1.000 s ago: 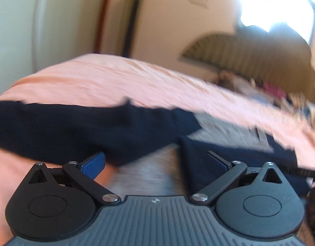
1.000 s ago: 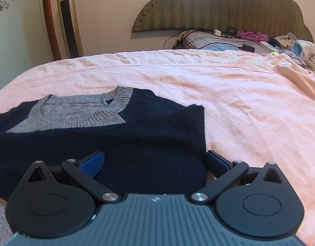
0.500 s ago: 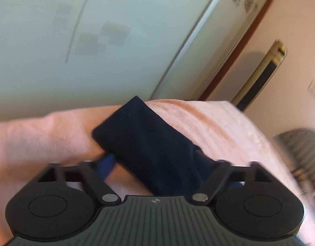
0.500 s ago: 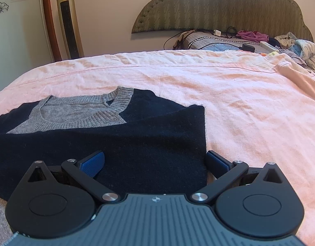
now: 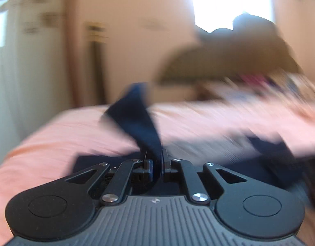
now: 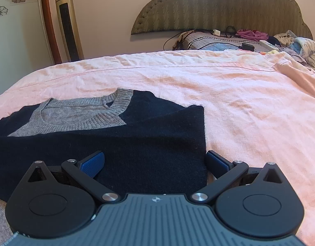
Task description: Fold small clothes
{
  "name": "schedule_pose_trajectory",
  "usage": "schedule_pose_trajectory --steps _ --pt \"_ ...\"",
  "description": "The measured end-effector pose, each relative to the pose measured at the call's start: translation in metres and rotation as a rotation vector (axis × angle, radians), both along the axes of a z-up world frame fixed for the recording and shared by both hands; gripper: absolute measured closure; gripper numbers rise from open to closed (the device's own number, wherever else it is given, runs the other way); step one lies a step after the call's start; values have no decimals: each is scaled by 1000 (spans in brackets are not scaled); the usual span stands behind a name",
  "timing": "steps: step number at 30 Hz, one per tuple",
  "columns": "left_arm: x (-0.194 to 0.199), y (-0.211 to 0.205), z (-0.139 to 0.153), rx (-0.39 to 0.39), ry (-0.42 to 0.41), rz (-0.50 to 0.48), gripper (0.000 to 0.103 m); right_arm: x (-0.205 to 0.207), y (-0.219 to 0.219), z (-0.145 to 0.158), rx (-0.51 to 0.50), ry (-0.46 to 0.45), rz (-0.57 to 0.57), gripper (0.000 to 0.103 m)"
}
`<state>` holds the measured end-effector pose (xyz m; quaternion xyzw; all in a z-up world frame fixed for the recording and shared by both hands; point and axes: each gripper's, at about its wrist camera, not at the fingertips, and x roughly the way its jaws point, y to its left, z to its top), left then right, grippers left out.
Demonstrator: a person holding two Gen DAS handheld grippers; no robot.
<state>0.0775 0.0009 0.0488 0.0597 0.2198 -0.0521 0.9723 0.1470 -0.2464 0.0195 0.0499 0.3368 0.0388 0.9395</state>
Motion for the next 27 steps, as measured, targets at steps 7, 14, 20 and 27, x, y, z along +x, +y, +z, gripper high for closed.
schedule_pose_trajectory --steps 7,14,20,27 --pt "-48 -20 -34 -91 99 -48 7 -1 -3 0 24 -6 -1 0" --pt "-34 47 -46 -508 149 134 4 -4 -5 7 57 10 -15 0" --pt "-36 53 -46 -540 128 147 2 -22 14 38 396 124 193 16" --pt "-30 55 -48 -551 129 148 2 -3 51 42 275 203 191 49"
